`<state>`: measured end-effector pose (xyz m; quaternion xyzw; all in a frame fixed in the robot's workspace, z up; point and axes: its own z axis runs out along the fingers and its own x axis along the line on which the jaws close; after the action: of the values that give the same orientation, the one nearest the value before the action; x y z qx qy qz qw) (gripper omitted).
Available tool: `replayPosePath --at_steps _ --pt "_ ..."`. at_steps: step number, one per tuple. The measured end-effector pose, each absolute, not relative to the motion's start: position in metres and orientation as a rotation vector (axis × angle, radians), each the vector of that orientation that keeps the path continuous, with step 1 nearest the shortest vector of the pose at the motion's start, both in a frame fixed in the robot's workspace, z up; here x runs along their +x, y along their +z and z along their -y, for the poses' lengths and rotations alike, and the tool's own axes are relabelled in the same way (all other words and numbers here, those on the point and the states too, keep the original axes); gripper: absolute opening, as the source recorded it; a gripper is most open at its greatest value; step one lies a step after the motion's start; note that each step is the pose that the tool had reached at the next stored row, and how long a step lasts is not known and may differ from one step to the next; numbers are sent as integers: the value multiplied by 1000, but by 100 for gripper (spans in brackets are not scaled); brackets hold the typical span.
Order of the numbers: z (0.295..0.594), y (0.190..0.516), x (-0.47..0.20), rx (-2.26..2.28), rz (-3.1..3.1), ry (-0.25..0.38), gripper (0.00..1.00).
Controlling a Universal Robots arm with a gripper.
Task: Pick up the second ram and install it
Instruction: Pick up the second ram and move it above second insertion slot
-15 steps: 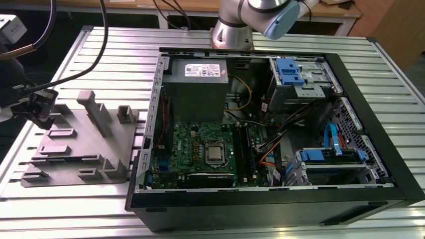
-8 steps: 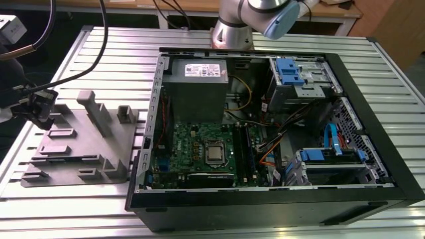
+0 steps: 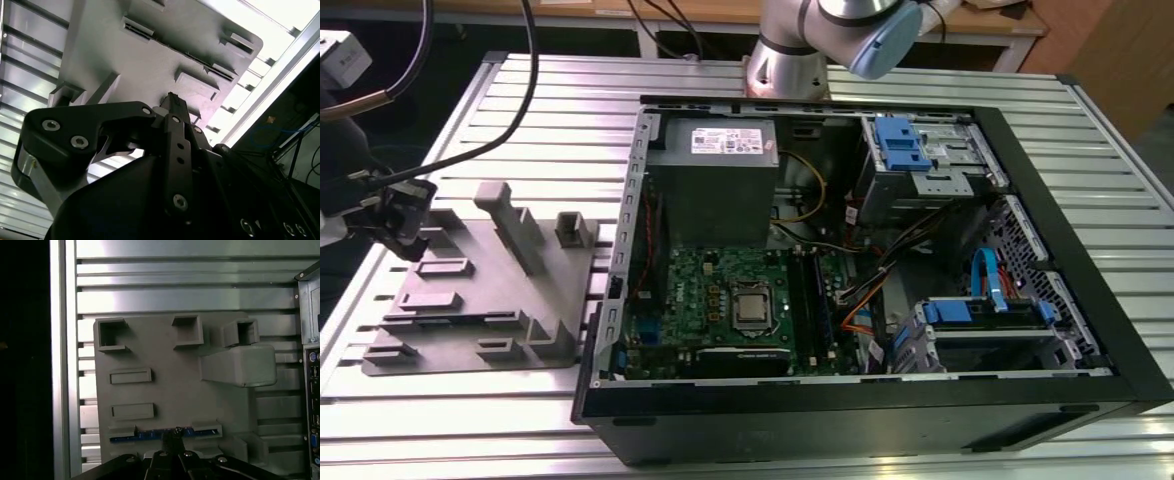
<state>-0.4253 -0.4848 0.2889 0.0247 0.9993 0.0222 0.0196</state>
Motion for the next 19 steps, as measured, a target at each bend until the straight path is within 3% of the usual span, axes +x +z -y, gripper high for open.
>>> replayPosePath --at_steps 19 --pt "485 284 -425 -458 -3076 79 7"
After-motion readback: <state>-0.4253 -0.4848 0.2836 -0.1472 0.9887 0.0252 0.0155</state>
